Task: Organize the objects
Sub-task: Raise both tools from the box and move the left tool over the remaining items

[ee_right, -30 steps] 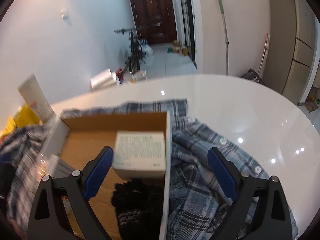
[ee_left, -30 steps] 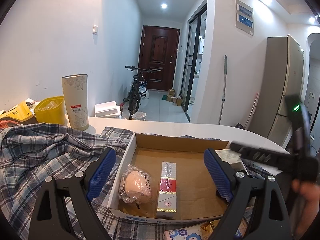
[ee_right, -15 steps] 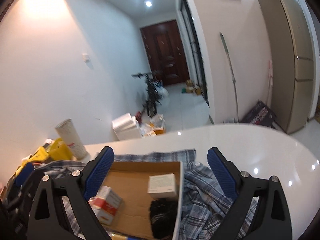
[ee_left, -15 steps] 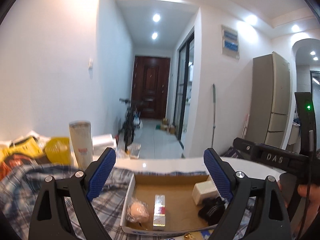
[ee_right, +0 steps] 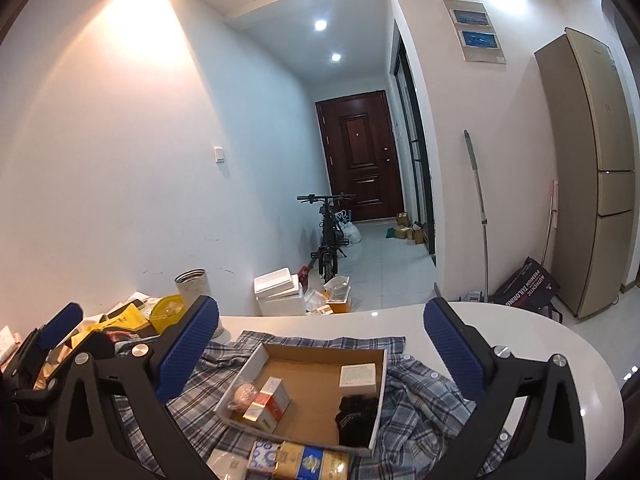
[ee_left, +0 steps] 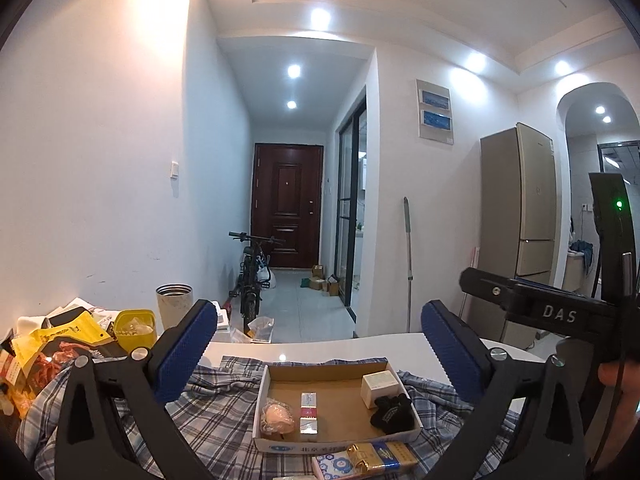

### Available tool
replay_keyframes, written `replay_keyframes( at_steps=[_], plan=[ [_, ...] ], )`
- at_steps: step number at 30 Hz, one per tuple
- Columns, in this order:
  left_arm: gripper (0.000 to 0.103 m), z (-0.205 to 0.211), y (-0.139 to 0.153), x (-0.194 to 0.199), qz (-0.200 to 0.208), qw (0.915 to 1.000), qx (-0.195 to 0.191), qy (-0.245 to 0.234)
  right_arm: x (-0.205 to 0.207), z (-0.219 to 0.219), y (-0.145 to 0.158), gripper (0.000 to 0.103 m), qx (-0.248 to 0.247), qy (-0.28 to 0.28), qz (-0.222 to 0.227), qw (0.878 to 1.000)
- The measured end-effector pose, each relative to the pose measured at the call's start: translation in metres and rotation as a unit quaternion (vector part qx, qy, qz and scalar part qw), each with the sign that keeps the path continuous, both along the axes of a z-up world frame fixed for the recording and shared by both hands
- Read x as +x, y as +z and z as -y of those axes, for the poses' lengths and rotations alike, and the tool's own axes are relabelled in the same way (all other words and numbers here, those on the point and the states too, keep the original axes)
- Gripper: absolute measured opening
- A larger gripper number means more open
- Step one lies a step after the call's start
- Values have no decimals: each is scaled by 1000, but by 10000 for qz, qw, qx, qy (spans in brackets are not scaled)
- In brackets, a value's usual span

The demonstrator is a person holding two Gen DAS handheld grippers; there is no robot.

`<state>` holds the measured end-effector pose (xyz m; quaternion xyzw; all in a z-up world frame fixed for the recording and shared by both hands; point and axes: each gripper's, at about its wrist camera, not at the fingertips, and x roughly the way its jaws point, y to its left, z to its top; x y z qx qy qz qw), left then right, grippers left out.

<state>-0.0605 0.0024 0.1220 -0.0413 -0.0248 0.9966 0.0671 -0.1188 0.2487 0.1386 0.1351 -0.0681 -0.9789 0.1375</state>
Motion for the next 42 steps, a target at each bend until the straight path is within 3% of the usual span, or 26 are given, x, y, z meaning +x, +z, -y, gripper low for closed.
replay_keyframes(
  at_steps=[4,12,22,24,27,31,34,36,38,42],
  plan=[
    [103,8,-4,14,22,9999,127,34,17,-8,-4,103,-148,23,25,9999],
    [103,24,-31,19,522,9984,131,162,35,-17,-21,103,-238,-31,163,9996],
    [103,41,-69,7,1437,9876,546,322,47,-27,-44,103,-144,-195,341,9991],
    [103,39,-77,8,1727,9813,690,497,47,-30,-47,103,-109,-227,402,9989],
    [103,26,-91,10,2161,9716,951,180,47,-35,-54,103,-94,-304,488,9983],
    [103,-2,-110,4,2595,9611,951,-11,48,-41,-63,103,-198,-307,662,9971],
    [103,-23,-127,-11,3155,9443,860,-359,48,-44,-66,103,-196,-317,730,9966],
    [103,-40,-143,-22,3640,9265,711,-629,50,-48,-67,103,-156,-365,706,9967],
    [103,-52,-157,-30,3939,9152,573,-635,54,-54,-67,103,-114,-499,604,9969],
    [103,-63,-176,-42,4306,9006,396,-440,57,-59,-70,103,-96,-571,550,9968]
  ],
)
